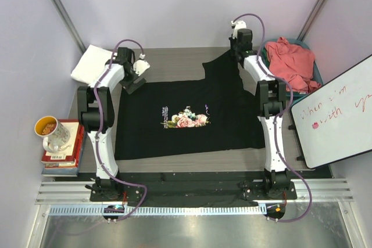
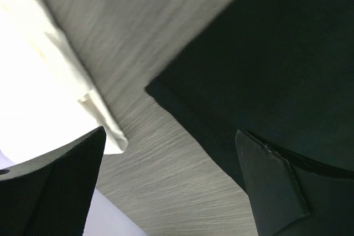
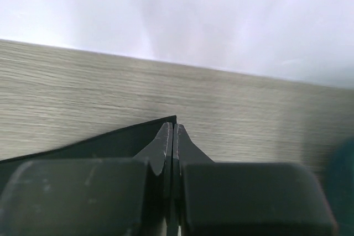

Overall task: Fold and stack the t-shirts
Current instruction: Grap the side of the flattened tshirt furthest away from the robot with both arms

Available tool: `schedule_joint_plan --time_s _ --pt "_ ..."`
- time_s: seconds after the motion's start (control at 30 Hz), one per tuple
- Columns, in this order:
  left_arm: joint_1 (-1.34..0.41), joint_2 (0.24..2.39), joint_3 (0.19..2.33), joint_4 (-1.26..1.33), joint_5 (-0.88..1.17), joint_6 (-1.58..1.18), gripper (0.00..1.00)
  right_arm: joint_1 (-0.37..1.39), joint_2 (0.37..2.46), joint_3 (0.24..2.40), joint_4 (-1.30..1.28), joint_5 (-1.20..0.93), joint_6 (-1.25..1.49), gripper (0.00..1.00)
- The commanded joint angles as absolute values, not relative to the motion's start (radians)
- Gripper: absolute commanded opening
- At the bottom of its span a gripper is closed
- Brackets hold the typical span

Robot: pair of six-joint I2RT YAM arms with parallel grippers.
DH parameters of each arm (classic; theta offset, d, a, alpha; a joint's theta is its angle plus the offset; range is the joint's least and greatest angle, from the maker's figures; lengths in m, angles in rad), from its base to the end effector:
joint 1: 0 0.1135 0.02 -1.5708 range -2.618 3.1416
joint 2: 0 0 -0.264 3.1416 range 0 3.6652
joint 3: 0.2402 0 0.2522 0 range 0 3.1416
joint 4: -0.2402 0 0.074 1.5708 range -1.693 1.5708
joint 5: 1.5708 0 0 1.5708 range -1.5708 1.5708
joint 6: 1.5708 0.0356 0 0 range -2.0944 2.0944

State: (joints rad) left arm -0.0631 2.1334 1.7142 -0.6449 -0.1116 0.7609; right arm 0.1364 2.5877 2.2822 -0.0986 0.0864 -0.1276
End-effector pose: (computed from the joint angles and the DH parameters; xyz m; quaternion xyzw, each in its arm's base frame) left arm 0.4614 -0.0252 0.1963 0.3743 0.8913 0.1363 0.2167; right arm 0.5917 0.0781 0.1929 -0.0862 0.8297 -0.0336 0.5505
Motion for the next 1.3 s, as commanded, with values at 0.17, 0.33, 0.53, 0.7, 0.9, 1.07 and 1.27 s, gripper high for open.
schedule_joint_plan --time_s 0.17,0.33,0.53,0.7,0.9,1.07,1.27 --pt "-0.049 2.177 1.871 -0.905 0.064 0.877 0.97 0.172 2.330 2.082 -0.054 0.032 -0.253 0.01" --pt "-0.022 2.226 1.919 -0.896 0.104 0.900 0.93 0.189 2.263 1.979 -0.034 0.018 -0.281 0.01" --pt "0.031 2.336 2.140 -1.081 0.176 0.979 0.81 0.196 2.241 1.968 -0.035 0.017 -0.313 0.01" --pt "0.064 2.408 2.227 -1.112 0.182 1.018 0.83 0.201 2.232 1.967 -0.040 0.012 -0.325 0.01" --pt "0.074 2.442 2.235 -1.137 0.198 1.095 0.82 0.209 2.226 1.971 -0.038 0.012 -0.334 0.01" --pt "0.077 2.461 2.273 -1.152 0.270 1.114 0.82 0.215 2.221 1.967 -0.038 0.017 -0.342 0.01" --pt "0.078 2.480 2.287 -1.095 0.284 1.121 0.82 0.218 2.217 1.963 -0.037 0.021 -0.342 0.01"
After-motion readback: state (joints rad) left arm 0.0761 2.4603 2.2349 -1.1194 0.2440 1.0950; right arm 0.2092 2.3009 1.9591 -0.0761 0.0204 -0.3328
